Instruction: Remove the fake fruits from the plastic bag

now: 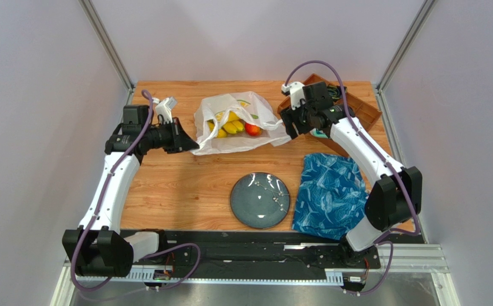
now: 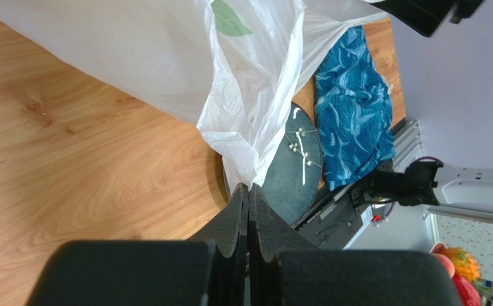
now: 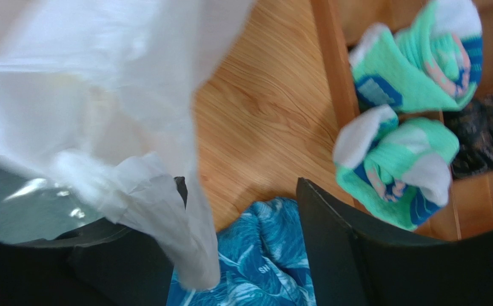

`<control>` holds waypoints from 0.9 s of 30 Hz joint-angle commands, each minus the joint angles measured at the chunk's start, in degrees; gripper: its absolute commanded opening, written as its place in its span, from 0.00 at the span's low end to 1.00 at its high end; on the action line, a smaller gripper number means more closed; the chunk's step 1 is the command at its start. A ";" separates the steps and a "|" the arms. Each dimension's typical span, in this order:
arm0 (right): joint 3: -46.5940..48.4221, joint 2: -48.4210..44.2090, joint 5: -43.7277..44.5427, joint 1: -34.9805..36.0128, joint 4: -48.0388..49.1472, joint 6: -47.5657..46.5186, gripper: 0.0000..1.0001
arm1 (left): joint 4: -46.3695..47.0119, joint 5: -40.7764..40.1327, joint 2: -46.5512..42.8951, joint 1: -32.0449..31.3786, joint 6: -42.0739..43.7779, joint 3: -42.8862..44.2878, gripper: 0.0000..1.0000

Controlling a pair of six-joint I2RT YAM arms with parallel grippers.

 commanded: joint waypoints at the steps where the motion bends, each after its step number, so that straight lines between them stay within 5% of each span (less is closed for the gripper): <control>1: 9.27 -5.72 -13.62 6.20 -1.11 -4.62 0.72 | 4.39 2.43 -1.72 0.16 -4.11 -1.03 0.00; 6: 13.87 -4.40 -15.83 14.28 -0.86 -8.15 0.71 | 5.27 3.23 0.21 0.16 -4.90 0.55 0.00; 16: 16.42 9.73 -12.67 20.10 3.88 -12.17 0.41 | 4.83 2.79 -1.28 0.25 -4.11 0.29 0.00; 27: 21.25 19.14 -11.53 20.54 5.65 -25.46 0.40 | 4.48 4.02 -0.40 1.99 -4.73 1.08 0.00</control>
